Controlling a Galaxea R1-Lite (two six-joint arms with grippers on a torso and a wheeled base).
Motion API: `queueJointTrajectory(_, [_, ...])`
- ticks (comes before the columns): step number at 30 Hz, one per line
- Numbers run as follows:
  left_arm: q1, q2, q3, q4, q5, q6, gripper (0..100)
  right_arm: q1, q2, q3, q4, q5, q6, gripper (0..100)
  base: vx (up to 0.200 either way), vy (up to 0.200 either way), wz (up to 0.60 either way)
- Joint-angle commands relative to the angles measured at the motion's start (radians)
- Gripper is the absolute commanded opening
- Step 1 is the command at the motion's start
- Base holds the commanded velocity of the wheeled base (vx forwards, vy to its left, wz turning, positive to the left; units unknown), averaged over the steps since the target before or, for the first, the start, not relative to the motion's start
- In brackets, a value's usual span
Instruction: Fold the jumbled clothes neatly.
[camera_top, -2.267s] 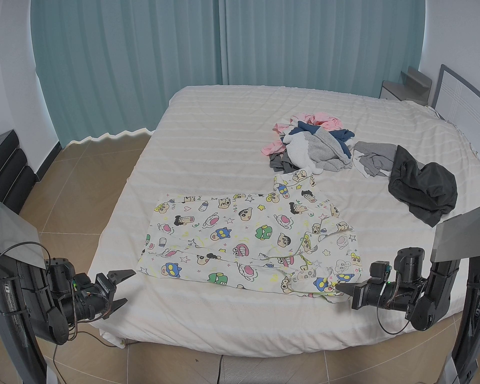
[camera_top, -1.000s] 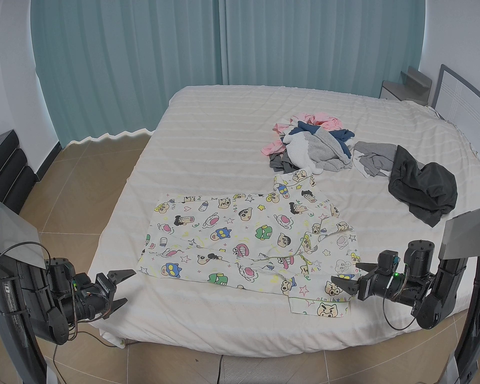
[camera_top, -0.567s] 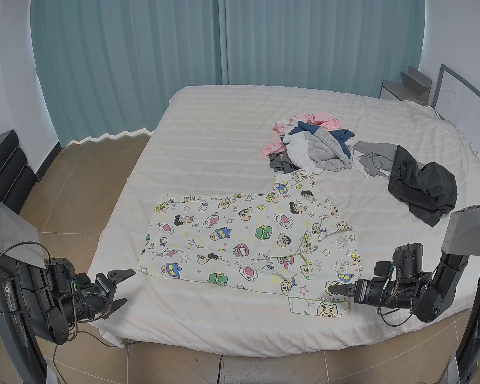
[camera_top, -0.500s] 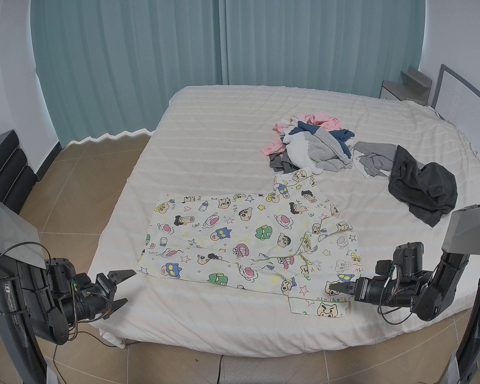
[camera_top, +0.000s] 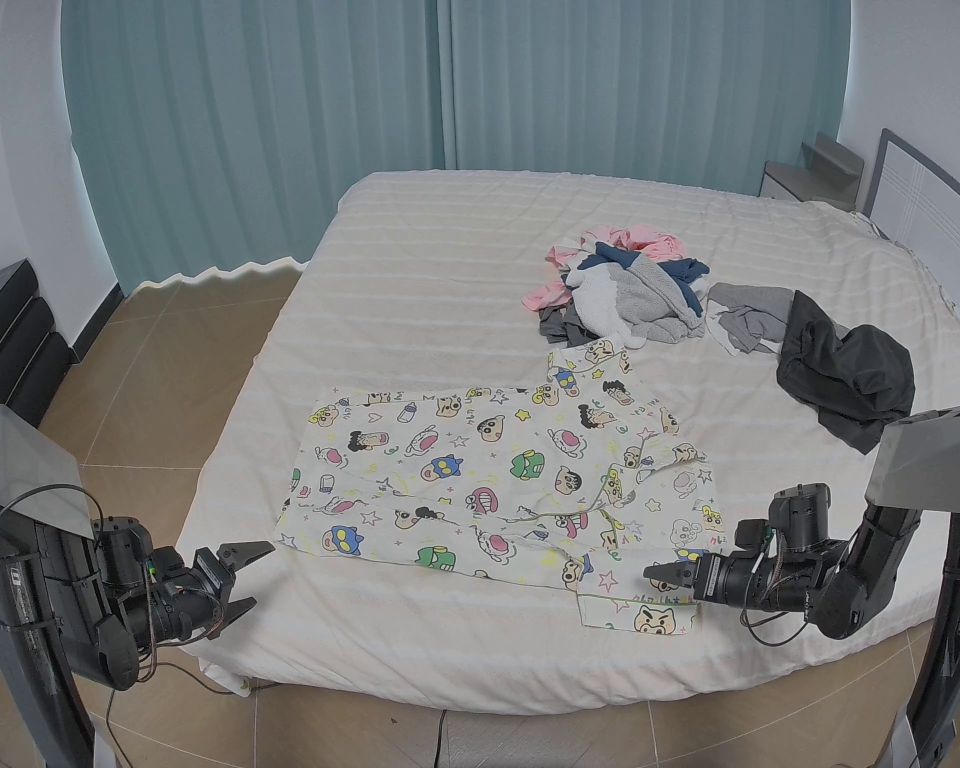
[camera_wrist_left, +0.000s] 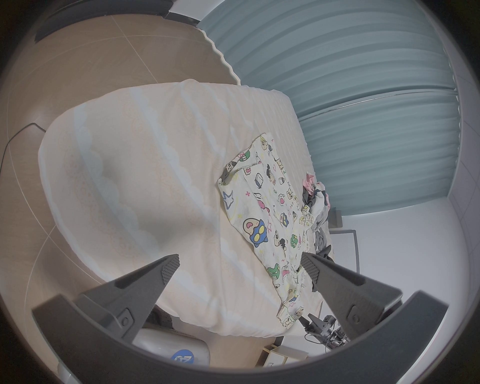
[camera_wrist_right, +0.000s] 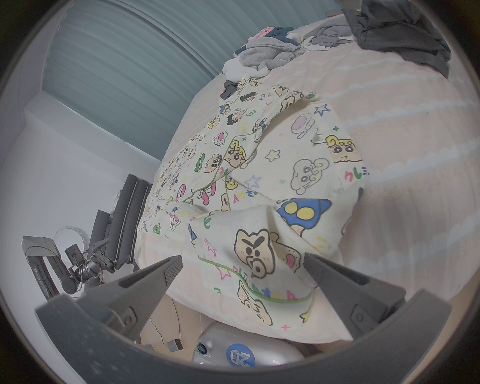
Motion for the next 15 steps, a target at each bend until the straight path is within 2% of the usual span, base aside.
queueJointTrajectory(1, [0.001, 0.005, 0.0, -0.018, -0.001, 0.003, 100, 0.004, 0.032, -0.023, 0.001, -0.001, 0.014, 100, 0.0, 0.0, 0.0])
queueJointTrajectory(6, [0.001, 0.005, 0.0, -0.018, -0.001, 0.003, 100, 0.006, 0.036, -0.064, 0.021, -0.003, 0.018, 100, 0.0, 0.0, 0.0])
queueJointTrajectory(7, [0.001, 0.005, 0.0, -0.018, 0.001, 0.003, 100, 0.006, 0.038, -0.078, 0.039, -0.006, 0.02, 0, 0.0, 0.0, 0.0])
queueJointTrajectory(15, [0.001, 0.005, 0.002, -0.018, -0.001, 0.003, 100, -0.005, 0.029, -0.123, 0.096, -0.012, 0.018, 0, 0.0, 0.0, 0.0])
